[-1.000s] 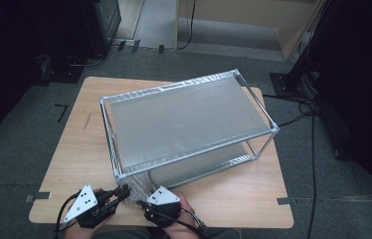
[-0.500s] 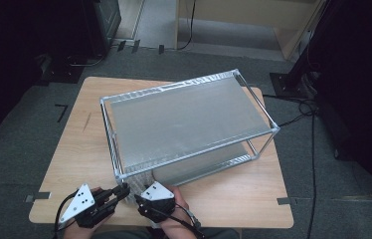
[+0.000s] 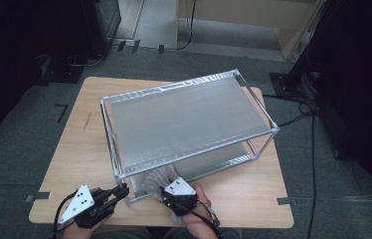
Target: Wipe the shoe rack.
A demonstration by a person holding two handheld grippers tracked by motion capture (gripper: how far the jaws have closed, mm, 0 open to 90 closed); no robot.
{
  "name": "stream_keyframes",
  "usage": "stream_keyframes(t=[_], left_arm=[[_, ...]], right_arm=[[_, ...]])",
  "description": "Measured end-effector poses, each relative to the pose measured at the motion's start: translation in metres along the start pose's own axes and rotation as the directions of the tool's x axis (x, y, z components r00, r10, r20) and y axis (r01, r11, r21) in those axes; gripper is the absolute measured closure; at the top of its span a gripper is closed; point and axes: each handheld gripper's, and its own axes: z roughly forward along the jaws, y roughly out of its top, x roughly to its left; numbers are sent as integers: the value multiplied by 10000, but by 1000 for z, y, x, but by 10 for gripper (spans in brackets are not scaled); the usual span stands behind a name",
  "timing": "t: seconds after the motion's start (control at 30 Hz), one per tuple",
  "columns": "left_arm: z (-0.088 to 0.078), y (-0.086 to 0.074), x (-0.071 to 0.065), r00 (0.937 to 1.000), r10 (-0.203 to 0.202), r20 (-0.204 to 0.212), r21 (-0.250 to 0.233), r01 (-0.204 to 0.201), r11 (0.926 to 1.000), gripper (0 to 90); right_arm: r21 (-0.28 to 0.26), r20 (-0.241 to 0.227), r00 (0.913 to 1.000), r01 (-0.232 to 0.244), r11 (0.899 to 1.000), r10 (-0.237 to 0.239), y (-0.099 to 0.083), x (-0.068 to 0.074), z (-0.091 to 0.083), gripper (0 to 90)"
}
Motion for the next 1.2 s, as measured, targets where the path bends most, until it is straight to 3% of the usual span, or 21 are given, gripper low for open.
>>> stream_keyframes(t=[0.1, 0.23, 0.4, 0.53, 0.7, 0.77, 0.87, 1.0, 1.07, 1.2], left_arm=[[0, 0, 0, 10000, 1, -23, 2, -1, 10000, 803], [-1, 0, 1, 10000, 24, 9, 25, -24, 10000, 802], [-2, 0, 1, 10000, 8, -12, 26, -8, 10000, 803], [-2, 0, 1, 10000, 5, -12, -5, -5, 10000, 803], [-3, 0, 3, 10000, -3, -89, -4, 3, 10000, 803], [-3, 0, 3, 9999, -23, -141, -3, 23, 10000, 804], [-5, -1, 6, 9997, -43, -240, -20, 42, 10000, 804], [-8, -1, 12, 9990, -156, -408, -96, 152, 9998, 803], [-9, -1, 13, 9988, -144, -476, -99, 140, 9999, 803], [-10, -1, 16, 9972, -224, -719, -106, 217, 9997, 804]], right_arm=[[71, 165, 9998, -101, 9999, 100, -5, -19, -5, 666], [46, 858, 9960, -258, 9997, 253, -14, -45, -13, 666], [-14, 1702, 9820, -834, 9965, 824, -25, -85, -24, 662], [-221, 2371, 9590, -1545, 9877, 1553, -37, -122, -35, 662], [-612, 3191, 9139, -2443, 9678, 2509, -52, -164, -47, 660], [-668, 3475, 9017, -2500, 9659, 2574, -56, -174, -50, 657], [-781, 3801, 8757, -2905, 9537, 2979, -60, -186, -54, 657], [-856, 4203, 8512, -3077, 9476, 3144, -63, -196, -57, 658], [-936, 4199, 8462, -3190, 9431, 3279, -65, -200, -59, 659], [-853, 4436, 8433, -2974, 9509, 3035, -66, -203, -60, 660]])
